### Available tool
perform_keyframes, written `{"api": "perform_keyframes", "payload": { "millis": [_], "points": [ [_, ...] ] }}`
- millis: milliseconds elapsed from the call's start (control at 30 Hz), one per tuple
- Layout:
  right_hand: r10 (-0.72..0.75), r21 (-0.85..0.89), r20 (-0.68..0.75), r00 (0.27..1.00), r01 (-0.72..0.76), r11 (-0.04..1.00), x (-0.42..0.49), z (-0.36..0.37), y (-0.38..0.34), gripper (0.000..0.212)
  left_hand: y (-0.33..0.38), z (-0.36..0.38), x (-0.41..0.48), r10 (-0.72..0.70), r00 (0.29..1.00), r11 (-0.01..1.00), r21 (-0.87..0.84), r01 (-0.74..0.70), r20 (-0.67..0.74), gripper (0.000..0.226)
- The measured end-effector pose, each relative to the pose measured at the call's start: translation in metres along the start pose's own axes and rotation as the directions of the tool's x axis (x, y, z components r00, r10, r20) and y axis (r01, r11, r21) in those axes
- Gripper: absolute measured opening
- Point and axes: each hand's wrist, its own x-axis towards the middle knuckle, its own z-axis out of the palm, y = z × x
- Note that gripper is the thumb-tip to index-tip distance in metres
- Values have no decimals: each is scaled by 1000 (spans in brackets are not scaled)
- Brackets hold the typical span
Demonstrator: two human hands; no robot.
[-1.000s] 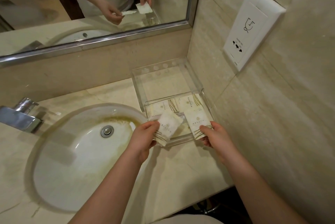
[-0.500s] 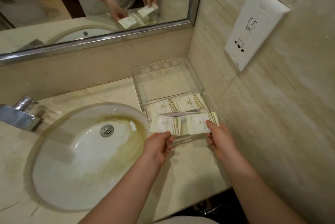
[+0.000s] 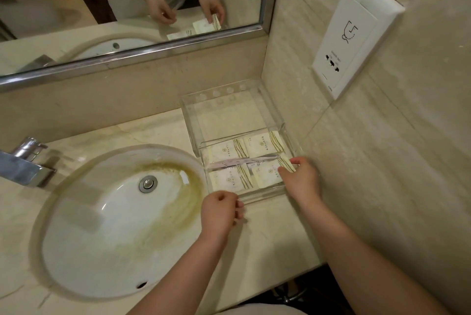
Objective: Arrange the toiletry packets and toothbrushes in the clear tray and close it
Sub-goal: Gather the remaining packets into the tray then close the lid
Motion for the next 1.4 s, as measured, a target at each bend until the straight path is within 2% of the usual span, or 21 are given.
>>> {"api": "perform_keyframes", "payload": {
  "millis": [33, 67, 100, 133, 167, 200, 267, 367, 433, 500, 567, 600, 667, 700, 767, 833, 900, 1033, 1133, 1400],
  "points": [
    [-54, -123, -36, 998, 49, 991, -2, -1, 0, 42, -7, -6, 1, 286, 956, 927, 270, -259, -67, 13],
    [-106, -229, -67, 992, 89, 969, -5, -1, -1, 44, -12, -10, 4, 540, 841, 739, 495, -458, -29, 14],
    [-150, -303, -85, 985, 118, 946, -8, -1, -2, 46, -17, -12, 8, 686, 723, 520, 642, -563, 79, 21],
    [-182, -353, -89, 979, 140, 925, -11, 0, -2, 48, -21, -11, 14, 722, 664, 359, 716, -599, 193, 33],
    [-204, -388, -86, 975, 156, 908, -14, 2, -1, 51, -25, -9, 20, 689, 668, 260, 764, -590, 282, 45],
    [-221, -409, -83, 972, 169, 896, -17, 4, 1, 53, -25, -7, 24, 622, 704, 194, 804, -562, 342, 54],
    [-286, -420, -90, 954, 224, 880, -22, 8, 8, 56, -26, -5, 31, 485, 770, 100, 848, -520, 415, 64],
    [-479, -419, -90, 873, 403, 813, -26, 13, 15, 51, -26, -5, 37, 460, 766, 32, 854, -520, 449, 66],
    [-522, -396, -33, 852, 469, 790, -27, 18, 15, 45, -25, -7, 40, 486, 746, 47, 839, -542, 455, 64],
    [-475, -357, 22, 880, 451, 818, -25, 24, 13, 43, -26, -9, 39, 581, 692, 111, 800, -590, 429, 57],
    [-410, -322, 26, 912, 396, 860, -21, 28, 8, 45, -28, -9, 38, 697, 665, 293, 741, -604, 267, 48],
    [-388, -309, 16, 921, 374, 874, -21, 28, 7, 47, -29, -9, 37, 710, 692, 427, 701, -570, 130, 45],
    [-361, -277, -40, 932, 337, 900, -25, 24, 10, 53, -28, -9, 33, 581, 805, 707, 564, -426, -120, 44],
    [-338, -251, -88, 937, 307, 918, -31, 21, 13, 55, -27, -9, 33, 477, 858, 808, 478, -343, -192, 44],
    [-243, -171, -172, 955, 214, 962, -45, 19, 24, 60, -26, -11, 37, 298, 930, 913, 346, -213, -214, 44],
    [-126, -51, -176, 976, 119, 992, -56, 19, 35, 68, -24, -11, 38, 224, 958, 941, 295, -165, -179, 38],
    [-54, 116, -125, 991, 68, 991, -55, 26, 29, 72, -23, -22, 46, 228, 959, 947, 268, -178, -167, 27],
    [168, 377, 4, 986, -157, 913, -31, 19, 11, 63, -25, -25, 53, 252, 959, 907, 378, -186, -131, 30],
    [211, 430, 17, 977, -198, 881, -23, 17, 8, 61, -25, -24, 54, 278, 957, 879, 423, -219, -82, 35],
    [215, 475, 17, 976, -198, 858, -25, 17, 7, 61, -26, -23, 54, 272, 956, 928, 292, -231, -107, 38]
  ]
}}
